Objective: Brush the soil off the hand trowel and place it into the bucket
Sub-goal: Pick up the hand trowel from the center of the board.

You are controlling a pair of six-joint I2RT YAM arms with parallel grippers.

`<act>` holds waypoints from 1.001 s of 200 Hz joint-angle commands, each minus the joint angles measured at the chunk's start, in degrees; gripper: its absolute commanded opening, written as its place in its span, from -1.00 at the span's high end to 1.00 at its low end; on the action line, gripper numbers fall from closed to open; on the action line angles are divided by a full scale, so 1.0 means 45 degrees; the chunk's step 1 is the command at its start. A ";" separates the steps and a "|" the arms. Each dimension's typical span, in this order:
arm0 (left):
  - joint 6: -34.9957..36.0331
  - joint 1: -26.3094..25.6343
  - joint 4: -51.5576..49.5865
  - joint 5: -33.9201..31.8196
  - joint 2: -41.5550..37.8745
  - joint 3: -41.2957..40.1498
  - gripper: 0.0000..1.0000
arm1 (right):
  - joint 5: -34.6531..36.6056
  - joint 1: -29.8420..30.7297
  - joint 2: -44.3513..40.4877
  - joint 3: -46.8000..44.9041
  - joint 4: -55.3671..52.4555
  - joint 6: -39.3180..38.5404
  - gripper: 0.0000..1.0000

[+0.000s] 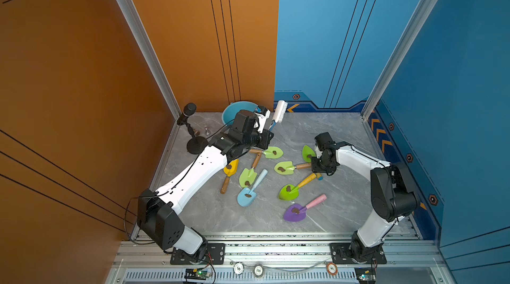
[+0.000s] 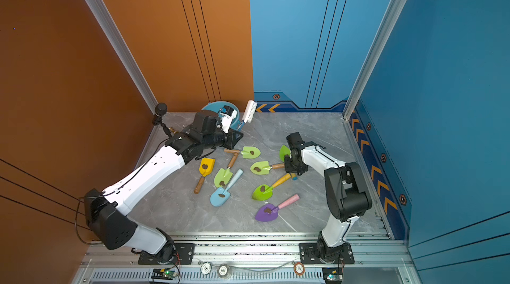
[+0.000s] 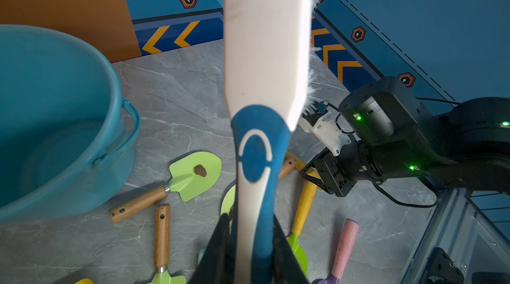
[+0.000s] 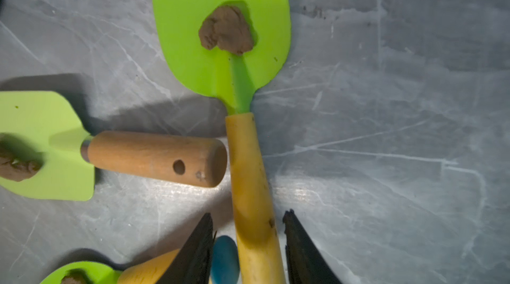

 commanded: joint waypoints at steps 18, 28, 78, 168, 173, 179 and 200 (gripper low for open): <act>-0.0202 -0.0300 0.0038 -0.0992 -0.0575 -0.0100 1.00 | 0.0607 0.0029 0.0344 0.0122 0.0092 -0.0246 0.21; -0.0268 -0.0353 0.0045 -0.1039 -0.0596 -0.0106 1.00 | 0.0685 0.0035 0.0360 0.0007 0.0126 -0.0257 0.23; -0.0389 -0.0433 0.0081 -0.1002 -0.0389 0.0065 1.00 | 0.1225 0.0025 0.0184 -0.0395 0.0269 -0.0185 0.40; -0.0582 -0.0491 0.0041 -0.0619 -0.0249 0.0100 1.00 | 0.0936 0.0294 -0.0164 -0.1308 0.1019 -0.0288 0.27; -0.0584 -0.0491 0.0039 -0.0626 -0.0265 0.0092 1.00 | 0.0984 0.0328 -0.0182 -0.1363 0.1032 -0.0278 0.27; -0.0582 -0.0503 0.0015 -0.0628 -0.0268 0.0085 1.00 | 0.1096 0.0376 -0.0211 -0.1437 0.1091 -0.0229 0.27; -0.0623 -0.0505 -0.0027 -0.0602 -0.0326 0.0039 1.00 | 0.1805 0.0495 -0.0363 -0.1730 0.1336 0.0041 0.40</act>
